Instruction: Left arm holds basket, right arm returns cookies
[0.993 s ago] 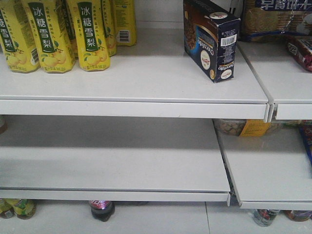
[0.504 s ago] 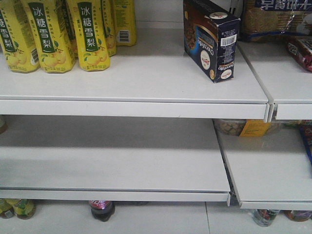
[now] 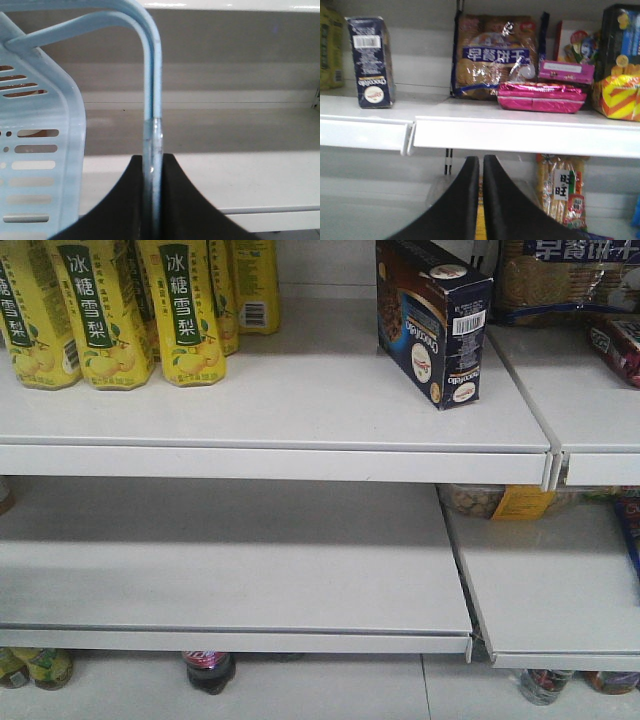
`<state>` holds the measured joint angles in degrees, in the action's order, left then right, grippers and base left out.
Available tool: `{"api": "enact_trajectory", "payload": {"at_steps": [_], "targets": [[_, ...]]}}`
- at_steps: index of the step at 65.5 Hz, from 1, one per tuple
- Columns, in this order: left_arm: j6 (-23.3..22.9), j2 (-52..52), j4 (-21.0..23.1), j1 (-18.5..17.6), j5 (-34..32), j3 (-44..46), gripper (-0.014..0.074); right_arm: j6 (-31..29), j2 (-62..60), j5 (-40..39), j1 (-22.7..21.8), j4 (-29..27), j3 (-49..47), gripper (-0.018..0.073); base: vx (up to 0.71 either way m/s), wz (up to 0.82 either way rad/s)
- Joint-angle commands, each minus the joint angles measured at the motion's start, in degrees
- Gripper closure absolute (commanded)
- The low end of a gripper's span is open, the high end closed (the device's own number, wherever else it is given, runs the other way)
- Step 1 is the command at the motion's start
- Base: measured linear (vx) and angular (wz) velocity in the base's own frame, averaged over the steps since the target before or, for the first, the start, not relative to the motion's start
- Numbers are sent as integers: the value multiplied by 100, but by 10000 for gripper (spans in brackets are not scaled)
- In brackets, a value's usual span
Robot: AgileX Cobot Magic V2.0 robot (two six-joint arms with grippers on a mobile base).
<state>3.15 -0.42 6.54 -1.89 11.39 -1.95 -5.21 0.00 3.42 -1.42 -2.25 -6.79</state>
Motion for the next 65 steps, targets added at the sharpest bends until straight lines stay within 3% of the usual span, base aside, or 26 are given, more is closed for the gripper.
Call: {"api": "enact_trajectory", "payload": {"at_steps": [1, 16, 24, 40, 65], "targets": [[107, -101, -94, -8, -560, 175, 599, 107, 83, -575, -185, 34, 101, 570, 0, 0], [107, -101, -94, -8, -560, 175, 599, 237, 83, -1411, -186, 21, 968, 570, 0, 0], [107, -101, -94, -8, -560, 175, 599, 114, -34, -1201, -186, 225, 946, 570, 0, 0], [107, -101, -94, -8, -560, 175, 599, 129, -145, -342, -197, 103, 946, 570, 0, 0], [107, -101, -94, -8, -560, 175, 599, 123, -145, -299, -197, 42, 946, 570, 0, 0]]}}
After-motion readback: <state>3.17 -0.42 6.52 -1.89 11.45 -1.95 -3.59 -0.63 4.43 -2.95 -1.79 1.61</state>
